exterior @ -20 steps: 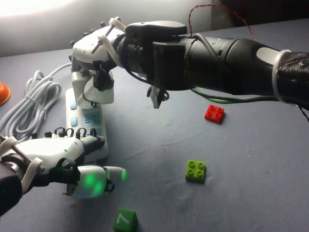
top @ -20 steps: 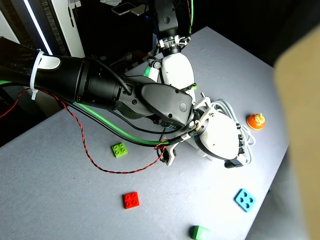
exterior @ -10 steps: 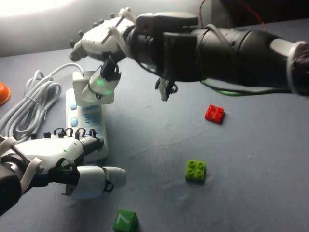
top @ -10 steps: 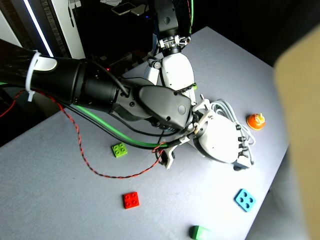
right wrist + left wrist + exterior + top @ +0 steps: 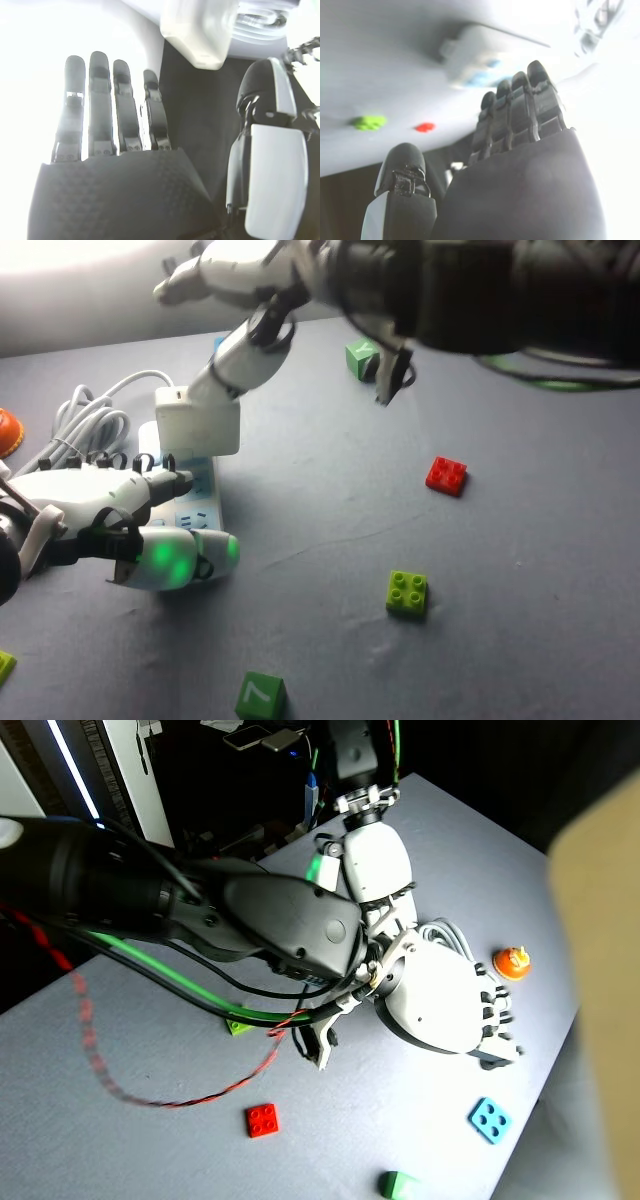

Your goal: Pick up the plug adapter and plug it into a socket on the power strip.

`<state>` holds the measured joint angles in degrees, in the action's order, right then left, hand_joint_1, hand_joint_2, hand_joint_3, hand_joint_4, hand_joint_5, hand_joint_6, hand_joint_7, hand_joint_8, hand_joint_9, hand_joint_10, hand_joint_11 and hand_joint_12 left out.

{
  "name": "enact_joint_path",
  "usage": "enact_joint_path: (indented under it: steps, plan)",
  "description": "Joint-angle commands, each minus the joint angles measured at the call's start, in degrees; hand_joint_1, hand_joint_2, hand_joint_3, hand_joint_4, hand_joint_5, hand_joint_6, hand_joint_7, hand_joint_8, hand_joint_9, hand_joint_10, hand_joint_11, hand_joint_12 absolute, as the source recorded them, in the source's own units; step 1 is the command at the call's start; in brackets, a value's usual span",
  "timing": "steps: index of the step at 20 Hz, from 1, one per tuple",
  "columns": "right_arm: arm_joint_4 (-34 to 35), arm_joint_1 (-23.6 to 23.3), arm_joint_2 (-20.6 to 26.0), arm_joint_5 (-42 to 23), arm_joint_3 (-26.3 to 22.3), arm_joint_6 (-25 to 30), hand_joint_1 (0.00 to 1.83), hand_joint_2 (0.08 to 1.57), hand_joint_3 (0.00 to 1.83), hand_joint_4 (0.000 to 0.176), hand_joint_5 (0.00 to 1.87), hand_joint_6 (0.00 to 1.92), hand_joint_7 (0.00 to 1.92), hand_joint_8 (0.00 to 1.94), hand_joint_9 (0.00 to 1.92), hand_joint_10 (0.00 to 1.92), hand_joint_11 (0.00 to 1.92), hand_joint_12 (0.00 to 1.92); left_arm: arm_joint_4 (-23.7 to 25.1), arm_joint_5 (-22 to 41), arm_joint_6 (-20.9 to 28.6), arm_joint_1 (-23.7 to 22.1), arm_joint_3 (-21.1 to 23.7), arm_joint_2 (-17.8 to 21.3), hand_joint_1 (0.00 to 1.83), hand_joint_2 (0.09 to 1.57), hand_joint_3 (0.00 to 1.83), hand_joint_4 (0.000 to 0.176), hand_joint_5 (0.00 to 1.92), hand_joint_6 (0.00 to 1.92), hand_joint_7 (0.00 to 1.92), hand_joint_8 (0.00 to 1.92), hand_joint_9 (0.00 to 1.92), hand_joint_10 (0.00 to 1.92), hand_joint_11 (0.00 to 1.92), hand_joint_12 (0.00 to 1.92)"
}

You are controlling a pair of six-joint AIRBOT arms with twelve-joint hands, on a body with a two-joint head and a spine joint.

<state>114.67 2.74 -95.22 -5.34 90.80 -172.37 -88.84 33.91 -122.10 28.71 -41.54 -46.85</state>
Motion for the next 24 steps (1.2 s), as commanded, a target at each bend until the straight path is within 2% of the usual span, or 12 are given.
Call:
enact_joint_path:
  steps: [1, 4, 7, 8, 11, 14, 16, 18, 20, 22, 23, 24]
  plan:
    - [-0.47, -1.34, 1.58, 2.07, -1.54, -0.05, 0.51, 0.97, 0.00, 0.080, 0.28, 0.01, 0.31, 0.01, 0.36, 0.00, 0.00, 1.02, 2.32, 0.82, -0.49, -0.90, -0.35, 0.70, 0.00, 1.23, 0.00, 0.000, 0.08, 0.00, 0.10, 0.00, 0.09, 0.00, 0.00, 0.36]
    - [-3.48, -2.69, 7.62, 1.74, -8.73, -0.05, 0.53, 0.97, 0.00, 0.067, 0.29, 0.00, 0.34, 0.01, 0.37, 0.00, 0.00, 1.03, 2.31, -1.01, -2.65, -2.99, -1.01, 1.68, 0.00, 1.23, 0.00, 0.000, 0.08, 0.00, 0.08, 0.00, 0.07, 0.00, 0.00, 0.30]
    - [-4.39, -3.68, 12.96, 0.97, -14.85, -0.05, 0.54, 0.97, 0.00, 0.065, 0.31, 0.01, 0.36, 0.01, 0.37, 0.00, 0.00, 1.01, 2.31, -1.83, -3.12, -4.62, -1.60, 2.54, 0.00, 1.23, 0.00, 0.000, 0.09, 0.01, 0.12, 0.01, 0.11, 0.01, 0.00, 0.38]
    - [-4.19, -4.06, 15.16, 0.24, -17.44, -0.05, 0.51, 0.99, 0.01, 0.057, 0.31, 0.00, 0.36, 0.00, 0.39, 0.01, 0.00, 1.03, 2.31, -2.46, -4.18, -5.50, -1.93, 2.78, 0.00, 1.23, 0.00, 0.000, 0.10, 0.01, 0.13, 0.01, 0.13, 0.01, 0.00, 0.43]
    - [-3.62, -4.24, 21.31, -0.67, -24.75, -0.05, 0.52, 0.99, 0.00, 0.000, 0.35, 0.01, 0.39, 0.01, 0.42, 0.02, 0.00, 1.04, 2.31, -3.12, -4.99, -7.34, -2.83, 3.29, 0.00, 1.23, 0.00, 0.000, 0.13, 0.01, 0.17, 0.01, 0.16, 0.02, 0.00, 0.48]
    - [-4.23, -3.80, 25.97, -2.40, -31.34, -0.06, 0.54, 1.00, 0.00, 0.000, 0.51, 0.01, 0.52, 0.01, 0.54, 0.02, 0.11, 1.05, 2.31, -3.91, -5.81, -8.77, -3.87, 3.68, 0.00, 1.22, 0.00, 0.000, 0.14, 0.00, 0.19, 0.01, 0.18, 0.01, 0.00, 0.51]
    - [-4.45, -3.90, 27.73, -5.67, -34.60, -0.03, 0.52, 1.02, 0.00, 0.000, 0.64, 0.01, 0.66, 0.01, 0.67, 0.03, 0.18, 1.11, 2.31, -4.02, -5.91, -9.45, -4.50, 3.92, 0.01, 1.21, 0.00, 0.000, 0.25, 0.00, 0.39, 0.01, 0.41, 0.01, 0.02, 0.91]
    - [-4.56, -3.91, 29.31, -6.91, -37.34, 0.53, 0.51, 1.05, 0.00, 0.000, 0.76, 0.03, 0.78, 0.03, 0.79, 0.07, 0.32, 1.26, 2.34, -4.10, -6.99, -10.28, -5.01, 4.16, 0.08, 1.21, 0.00, 0.000, 0.41, 0.01, 0.64, 0.02, 0.69, 0.07, 0.25, 1.03]
    - [-4.62, -3.67, 31.08, -7.20, -40.10, 1.32, 0.56, 1.08, 0.00, 0.000, 0.94, 0.05, 0.95, 0.10, 0.72, 0.70, 0.46, 1.53, 5.79, -4.93, -5.49, -10.85, -5.68, 4.39, 0.16, 1.24, 0.00, 0.000, 0.70, 0.02, 0.90, 0.07, 0.91, 0.17, 0.46, 1.07]
    - [-4.65, -3.05, 32.65, -6.88, -42.30, 1.11, 0.54, 1.14, 0.00, 0.000, 0.77, 0.97, 0.90, 0.83, 0.74, 1.26, 0.63, 1.72, 9.22, -6.43, -3.75, -11.23, -6.66, 4.42, 0.25, 1.30, 0.00, 0.000, 0.96, 0.04, 1.09, 0.11, 0.90, 0.61, 0.56, 1.23]
    - [-4.66, -2.51, 33.59, -6.96, -43.51, 0.86, 0.51, 1.18, 0.01, 0.000, 0.77, 1.23, 0.94, 1.11, 0.85, 1.39, 0.76, 1.73, 9.32, -6.43, -3.71, -11.38, -7.15, 4.46, 0.31, 1.33, 0.00, 0.000, 0.90, 0.50, 1.04, 0.53, 0.90, 0.98, 0.70, 1.33]
    - [-4.66, -2.18, 34.22, -7.10, -44.14, 0.54, 0.50, 1.21, 0.01, 0.000, 0.76, 1.52, 0.92, 1.48, 0.90, 1.64, 0.84, 1.85, 9.33, -6.43, -3.71, -11.47, -7.46, 4.49, 0.39, 1.33, 0.00, 0.000, 0.82, 1.14, 0.98, 1.06, 0.93, 1.30, 0.80, 1.50]
